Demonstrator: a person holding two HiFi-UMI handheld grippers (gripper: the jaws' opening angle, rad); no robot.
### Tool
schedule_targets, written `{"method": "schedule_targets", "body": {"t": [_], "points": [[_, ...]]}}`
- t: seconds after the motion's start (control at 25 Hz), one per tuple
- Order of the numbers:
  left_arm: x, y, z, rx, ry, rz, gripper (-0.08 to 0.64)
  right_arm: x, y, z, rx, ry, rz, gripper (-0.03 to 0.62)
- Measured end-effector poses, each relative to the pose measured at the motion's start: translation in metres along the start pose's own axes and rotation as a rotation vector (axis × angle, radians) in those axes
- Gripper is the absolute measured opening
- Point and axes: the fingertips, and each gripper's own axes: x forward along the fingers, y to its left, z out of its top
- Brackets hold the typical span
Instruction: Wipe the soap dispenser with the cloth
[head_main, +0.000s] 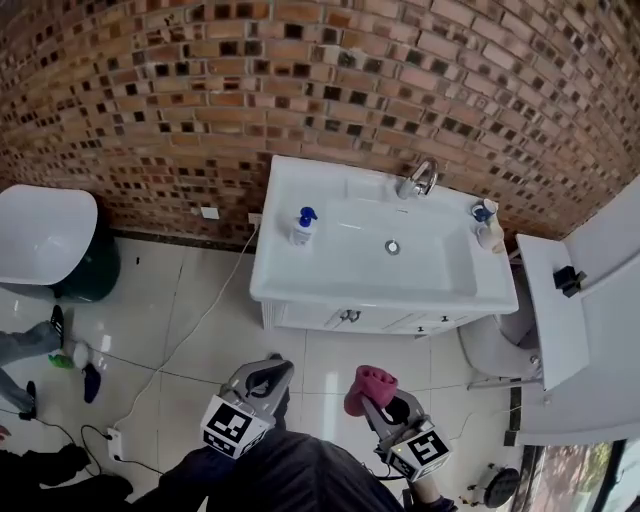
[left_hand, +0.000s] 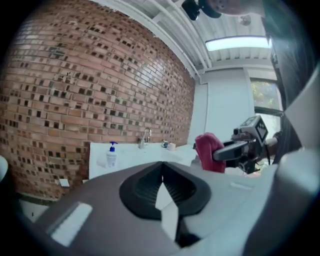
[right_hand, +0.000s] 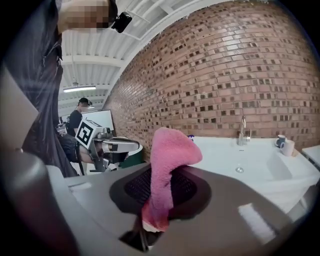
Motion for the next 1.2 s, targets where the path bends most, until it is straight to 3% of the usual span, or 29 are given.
{"method": "schedule_targets", "body": {"t": [0.12,0.28,0.48,0.72,1.0,1.2], "points": [[0.041,0.067,0.044,0.006,-0.025,-0.010,0.001,0.048,-0.036,0.057,-0.037,0.013,-0.007,0.072],[0.069,0.120,0.082,-0.005,-0.072,-0.001,0.001,0.101,-0.069,0.102,-0.099,0.041,0.005,0.072],[0.082,0.155,0.089,-0.040,-0.091,0.021,0.002,0.164,-0.098,0.126,-0.153,0.053,0.014,0.072],[0.084,0.184,0.086,-0.075,-0.102,0.063,0.009,0.247,-0.140,0.158,-0.352,0.128,0.059,0.072],[0.092,0.192,0.086,-0.093,-0.106,0.059,0.014,0.351,-0.171,0.153,-0.626,0.355,0.132,0.072],[0.088,0.192,0.083,-0.107,-0.108,0.093,0.014,0.380,-0.176,0.128,-0.759,0.513,0.172,0.072]]}}
